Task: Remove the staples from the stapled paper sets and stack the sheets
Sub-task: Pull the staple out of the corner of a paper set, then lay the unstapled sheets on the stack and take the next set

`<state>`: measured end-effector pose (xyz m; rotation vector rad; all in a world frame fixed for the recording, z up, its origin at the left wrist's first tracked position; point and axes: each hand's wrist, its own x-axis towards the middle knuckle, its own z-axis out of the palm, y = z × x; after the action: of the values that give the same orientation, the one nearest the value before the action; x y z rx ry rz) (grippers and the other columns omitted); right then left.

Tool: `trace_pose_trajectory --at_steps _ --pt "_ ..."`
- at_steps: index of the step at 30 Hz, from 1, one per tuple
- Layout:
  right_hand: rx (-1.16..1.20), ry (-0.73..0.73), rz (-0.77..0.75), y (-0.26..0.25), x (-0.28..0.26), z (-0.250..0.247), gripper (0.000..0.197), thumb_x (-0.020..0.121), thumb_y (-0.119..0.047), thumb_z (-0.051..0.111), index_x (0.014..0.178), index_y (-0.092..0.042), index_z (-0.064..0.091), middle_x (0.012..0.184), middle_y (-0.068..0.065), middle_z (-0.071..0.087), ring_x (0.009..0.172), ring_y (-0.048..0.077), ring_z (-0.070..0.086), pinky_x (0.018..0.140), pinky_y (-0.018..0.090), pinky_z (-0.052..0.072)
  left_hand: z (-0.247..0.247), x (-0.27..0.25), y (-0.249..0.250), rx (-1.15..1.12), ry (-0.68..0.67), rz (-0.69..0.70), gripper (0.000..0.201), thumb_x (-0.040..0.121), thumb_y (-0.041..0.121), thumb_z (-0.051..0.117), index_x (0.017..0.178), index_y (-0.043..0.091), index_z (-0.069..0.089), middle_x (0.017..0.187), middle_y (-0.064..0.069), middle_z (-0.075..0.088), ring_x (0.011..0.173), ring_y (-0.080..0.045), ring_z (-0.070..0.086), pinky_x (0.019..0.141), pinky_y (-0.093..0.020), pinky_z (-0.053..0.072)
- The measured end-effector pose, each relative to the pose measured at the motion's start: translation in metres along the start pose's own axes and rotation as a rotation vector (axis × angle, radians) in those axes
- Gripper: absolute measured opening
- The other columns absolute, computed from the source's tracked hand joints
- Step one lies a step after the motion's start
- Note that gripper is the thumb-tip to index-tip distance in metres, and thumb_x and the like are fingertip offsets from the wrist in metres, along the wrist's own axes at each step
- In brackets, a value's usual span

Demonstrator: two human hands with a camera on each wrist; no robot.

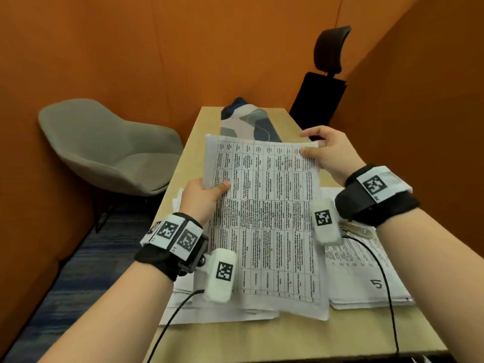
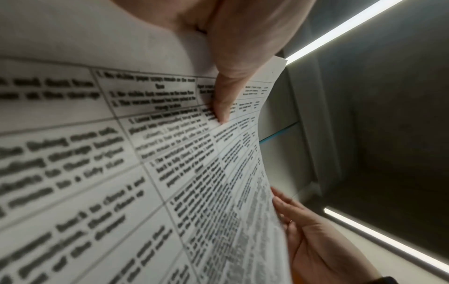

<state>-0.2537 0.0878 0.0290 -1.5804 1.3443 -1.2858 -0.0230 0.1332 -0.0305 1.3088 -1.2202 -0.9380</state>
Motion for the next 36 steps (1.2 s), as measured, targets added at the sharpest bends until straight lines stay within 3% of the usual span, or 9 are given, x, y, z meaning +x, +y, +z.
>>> trace_pose_trajectory --at_steps 3,7,13,17,19,23,27,33,36 --pt "-0.6 -0.074 0.281 0.047 0.009 -0.019 0.039 0.089 -0.016 0.061 0.125 -0.006 0.051 0.113 0.014 0.06 0.094 0.025 0.058 0.078 0.033 0.048 0.006 -0.002 -0.018 0.06 0.009 -0.081 0.027 0.088 0.018 0.062 0.111 0.004 0.063 0.101 -0.009 0.066 0.095 -0.025 0.063 0.088 -0.036 0.049" --pt "-1.327 -0.487 0.48 0.094 -0.008 -0.028 0.026 0.091 -0.03 0.056 0.095 -0.004 0.059 0.107 0.014 0.057 0.098 0.03 0.055 0.081 0.031 0.043 0.01 -0.004 -0.032 0.101 0.031 -0.108 0.006 0.087 0.019 0.063 0.083 0.015 0.063 0.09 -0.01 0.064 0.088 -0.027 0.061 0.083 -0.038 0.049" --pt "-1.46 -0.299 0.486 0.125 -0.004 -0.03 0.017 0.091 -0.024 0.048 0.097 -0.011 0.058 0.11 0.01 0.06 0.104 0.031 0.054 0.095 0.038 0.041 0.014 -0.004 -0.04 0.135 0.044 -0.095 0.013 0.088 0.022 0.063 0.076 0.018 0.059 0.09 -0.013 0.065 0.089 -0.032 0.063 0.083 -0.042 0.051" --pt "-1.322 -0.166 0.491 0.131 0.005 -0.038 0.027 0.091 -0.023 0.053 0.097 0.002 0.057 0.086 0.009 0.057 0.091 0.03 0.058 0.083 0.037 0.049 0.015 -0.007 -0.042 0.137 0.052 -0.074 0.014 0.088 0.022 0.062 0.074 0.02 0.059 0.084 -0.007 0.064 0.081 -0.025 0.06 0.076 -0.036 0.049" --pt "-1.155 0.016 0.479 0.124 0.016 -0.039 0.028 0.088 -0.024 0.059 0.099 0.0 0.055 0.102 0.014 0.059 0.099 0.032 0.057 0.088 0.04 0.05 0.015 -0.008 -0.043 0.125 0.053 -0.067 0.005 0.089 0.021 0.061 0.086 0.017 0.063 0.079 0.002 0.062 0.077 -0.018 0.059 0.071 -0.028 0.047" --pt "-0.441 0.418 0.137 0.086 0.027 -0.037 0.031 0.077 -0.014 0.068 0.106 -0.006 0.06 0.1 0.01 0.064 0.086 0.026 0.061 0.079 0.035 0.054 0.015 -0.011 -0.045 0.111 0.063 -0.044 0.004 0.089 0.02 0.061 0.087 0.017 0.064 0.076 0.008 0.062 0.073 -0.012 0.059 0.068 -0.025 0.047" --pt "0.248 0.355 -0.13 0.041 0.013 -0.017 0.02 0.083 -0.004 0.064 0.094 -0.017 0.052 0.088 -0.005 0.061 0.076 0.004 0.06 0.072 0.021 0.052 0.017 -0.014 -0.051 0.11 0.074 -0.023 0.012 0.086 0.023 0.063 0.079 0.014 0.061 0.079 -0.006 0.061 0.077 -0.021 0.056 0.077 -0.038 0.048" --pt "0.312 0.18 -0.192 0.035 0.003 0.011 0.02 0.075 -0.026 0.065 0.093 -0.019 0.058 0.087 -0.004 0.064 0.081 0.009 0.062 0.08 0.027 0.053 0.018 -0.02 -0.057 0.152 0.075 0.044 0.02 0.086 0.028 0.063 0.08 0.009 0.061 0.076 -0.011 0.054 0.072 -0.017 0.049 0.07 -0.033 0.04" --pt "0.31 0.156 -0.209 0.036 0.002 0.018 0.012 0.081 -0.022 0.063 0.092 -0.018 0.06 0.082 -0.008 0.066 0.079 0.007 0.063 0.08 0.029 0.053 0.02 -0.024 -0.054 0.168 0.067 0.081 0.039 0.087 0.025 0.062 0.077 -0.013 0.06 0.071 -0.014 0.053 0.066 -0.017 0.045 0.061 -0.027 0.037"
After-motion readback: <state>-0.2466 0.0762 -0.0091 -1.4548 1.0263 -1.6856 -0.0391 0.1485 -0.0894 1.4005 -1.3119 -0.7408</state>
